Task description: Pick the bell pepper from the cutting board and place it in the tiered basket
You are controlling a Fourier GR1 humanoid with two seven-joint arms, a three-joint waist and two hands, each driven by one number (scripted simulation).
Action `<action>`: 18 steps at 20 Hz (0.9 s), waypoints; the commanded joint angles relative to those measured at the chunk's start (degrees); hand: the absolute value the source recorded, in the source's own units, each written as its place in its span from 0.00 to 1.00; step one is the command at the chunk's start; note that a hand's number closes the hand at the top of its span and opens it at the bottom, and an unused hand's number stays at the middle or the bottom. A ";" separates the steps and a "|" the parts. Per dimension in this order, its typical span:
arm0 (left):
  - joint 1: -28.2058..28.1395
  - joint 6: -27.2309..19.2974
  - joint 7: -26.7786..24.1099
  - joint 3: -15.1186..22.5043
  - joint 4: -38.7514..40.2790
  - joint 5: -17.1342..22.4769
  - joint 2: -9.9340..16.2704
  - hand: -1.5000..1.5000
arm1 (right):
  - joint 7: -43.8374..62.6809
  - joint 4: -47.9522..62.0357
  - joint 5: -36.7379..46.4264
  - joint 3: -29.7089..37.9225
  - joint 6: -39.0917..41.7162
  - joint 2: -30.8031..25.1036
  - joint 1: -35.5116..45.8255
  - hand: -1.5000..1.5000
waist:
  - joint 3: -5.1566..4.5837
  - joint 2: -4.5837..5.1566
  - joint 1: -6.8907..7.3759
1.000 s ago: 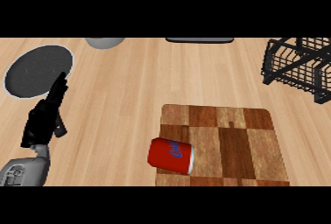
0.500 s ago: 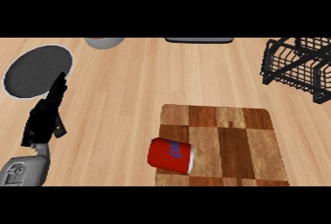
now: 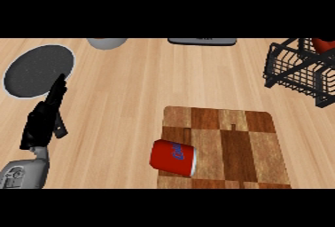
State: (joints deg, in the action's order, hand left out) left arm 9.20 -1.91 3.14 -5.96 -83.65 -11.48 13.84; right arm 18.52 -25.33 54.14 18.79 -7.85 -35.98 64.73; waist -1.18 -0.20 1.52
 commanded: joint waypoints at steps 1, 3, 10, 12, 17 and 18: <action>-1.96 -0.08 -0.57 0.99 -1.14 -0.29 -1.16 0.50 | -0.01 0.87 -2.54 3.03 -4.19 0.50 -1.66 0.00 | 1.23 0.56 -0.25; 1.01 -0.12 3.26 0.89 -1.26 -0.82 -0.53 0.50 | -3.68 -0.51 -5.37 5.66 -5.55 -1.28 -3.30 0.00 | 1.27 0.51 -0.88; -2.82 -0.62 -2.92 -0.11 0.14 -0.99 -0.73 0.50 | -1.46 -6.88 -6.34 6.08 -9.71 -3.20 -2.96 0.00 | 1.17 0.29 -1.16; 0.00 -0.37 3.81 -0.41 -2.22 -0.83 -0.20 0.50 | 4.52 -11.56 -6.24 5.04 -7.15 -2.85 -2.75 0.00 | 1.15 -0.14 -1.92; 1.76 -0.27 1.73 -1.96 1.65 0.35 -0.29 0.50 | 6.99 -15.64 -13.03 10.78 0.26 -7.87 -8.52 0.00 | 1.14 -0.21 -3.12; 2.33 1.12 2.15 -3.89 2.60 1.53 1.84 0.50 | 7.87 -18.29 -14.71 11.76 0.85 -6.79 -10.73 0.00 | 1.13 -0.42 -3.66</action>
State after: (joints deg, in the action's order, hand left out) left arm 9.12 -2.13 4.42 -7.31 -83.47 -11.56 13.66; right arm 23.76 -39.20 43.48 27.58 -10.82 -41.33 58.03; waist -0.12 -0.43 -1.01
